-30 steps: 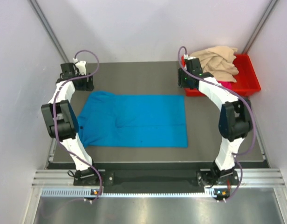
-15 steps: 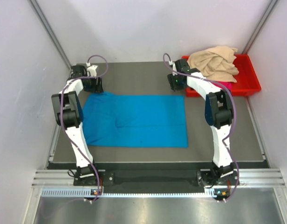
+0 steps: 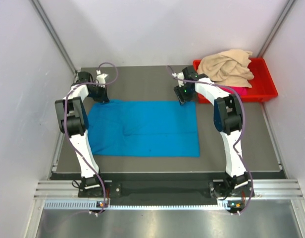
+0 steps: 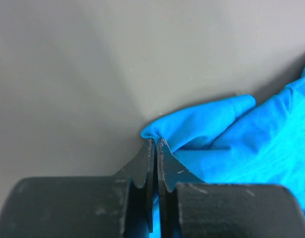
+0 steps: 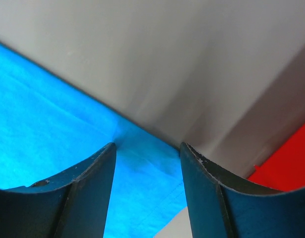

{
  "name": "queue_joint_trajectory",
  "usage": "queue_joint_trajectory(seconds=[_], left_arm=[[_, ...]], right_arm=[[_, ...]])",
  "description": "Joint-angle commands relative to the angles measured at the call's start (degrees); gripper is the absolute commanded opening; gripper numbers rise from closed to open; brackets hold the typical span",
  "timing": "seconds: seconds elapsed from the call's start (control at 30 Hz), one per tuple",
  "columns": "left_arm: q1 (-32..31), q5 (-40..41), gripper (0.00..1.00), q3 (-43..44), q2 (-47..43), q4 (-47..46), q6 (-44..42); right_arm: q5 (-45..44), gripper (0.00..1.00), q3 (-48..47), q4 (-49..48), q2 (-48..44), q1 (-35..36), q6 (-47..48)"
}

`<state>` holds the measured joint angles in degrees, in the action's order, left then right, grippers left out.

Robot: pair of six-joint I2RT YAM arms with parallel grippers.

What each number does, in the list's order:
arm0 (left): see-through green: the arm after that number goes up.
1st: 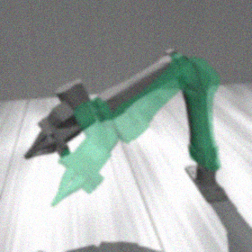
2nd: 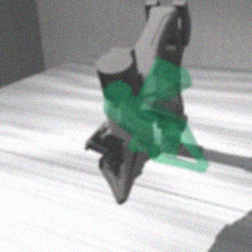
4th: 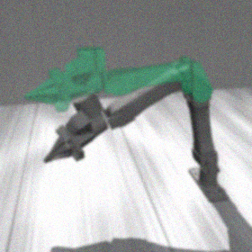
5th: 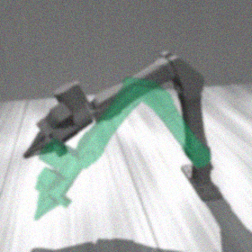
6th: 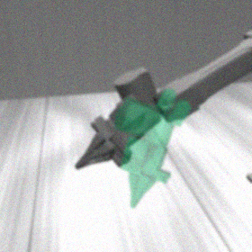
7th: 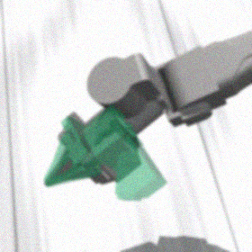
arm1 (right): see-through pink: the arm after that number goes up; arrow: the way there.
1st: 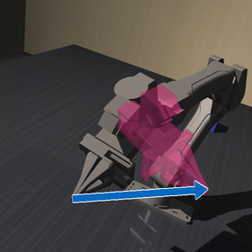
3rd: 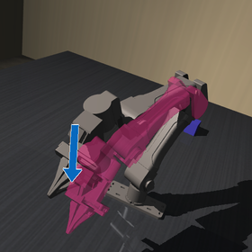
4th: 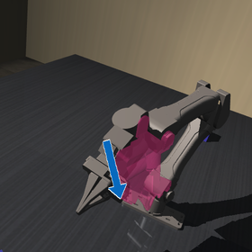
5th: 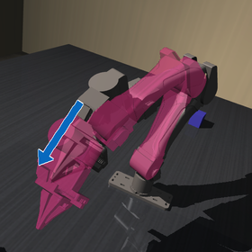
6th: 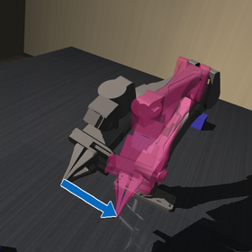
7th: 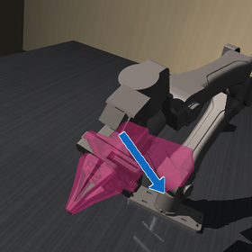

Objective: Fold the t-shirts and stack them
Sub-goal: Fold the tshirt

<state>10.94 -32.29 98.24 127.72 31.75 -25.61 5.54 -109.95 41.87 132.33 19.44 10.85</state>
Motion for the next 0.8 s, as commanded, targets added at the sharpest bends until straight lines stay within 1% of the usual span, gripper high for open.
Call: queue_joint_trajectory(seconds=[0.0, 0.07, 0.13, 0.17, 0.2, 0.27, 0.3, 0.33, 0.4, 0.57, 0.67, 0.7, 0.77], left_arm=[[0.22, -0.85, 0.00, -1.73, -5.72, 0.96, -1.21], [0.31, 0.03, 0.00, -3.66, -8.18, -2.55, 0.81], [0.40, 0.21, 0.00, -5.42, -10.81, -6.06, 2.92], [0.40, 0.47, 0.00, -6.03, -11.70, -7.13, 3.63], [0.49, 0.83, 0.00, -6.56, -12.66, -8.44, 4.59], [0.75, 2.23, 0.00, -8.67, -15.65, -12.30, 7.49], [1.01, 3.89, 0.00, -10.24, -16.70, -12.93, 8.11], [1.10, 4.69, 0.00, -11.13, -18.72, -13.55, 8.64], [1.63, 4.61, 0.00, -13.67, -20.49, -14.61, 8.82], [1.80, 4.78, 0.00, -19.30, -24.97, -14.08, 5.84], [2.94, 4.87, 0.00, -22.55, -27.69, -13.38, 4.69], [3.47, 4.52, 0.00, -24.13, -28.48, -13.03, 4.25], [4.17, 4.34, 0.00, -25.72, -30.51, -10.66, 2.06]], right_arm=[[0.17, 0.55, -0.53, 4.80, 0.64, -1.25, 4.61], [-1.14, 0.55, -0.62, 4.89, 1.35, -1.25, 5.58], [-1.85, 0.52, -1.23, 5.24, 2.57, -1.25, 5.85], [-1.94, 0.46, -1.40, 5.33, 2.93, -1.34, 5.85], [-2.11, 0.28, -1.75, 5.59, 3.19, -1.25, 5.76], [-2.46, 0.13, -1.67, 5.77, 3.02, -1.25, 5.23], [-2.38, 0.03, -0.63, 5.77, 2.41, -1.25, 5.23], [-2.38, 0.00, 0.17, 5.07, 1.88, -1.25, 4.88], [-2.38, 0.00, 2.10, 3.67, -1.19, -0.99, 4.44], [-3.87, 0.00, 10.01, -2.75, -9.89, 0.07, 1.11], [-5.28, 0.00, 16.07, -6.26, -15.51, 1.56, -1.18], [-7.63, 0.00, 19.91, -7.14, -17.01, 2.00, -1.79], [-9.05, 0.00, 24.15, -9.69, -21.23, 3.67, -3.03]])
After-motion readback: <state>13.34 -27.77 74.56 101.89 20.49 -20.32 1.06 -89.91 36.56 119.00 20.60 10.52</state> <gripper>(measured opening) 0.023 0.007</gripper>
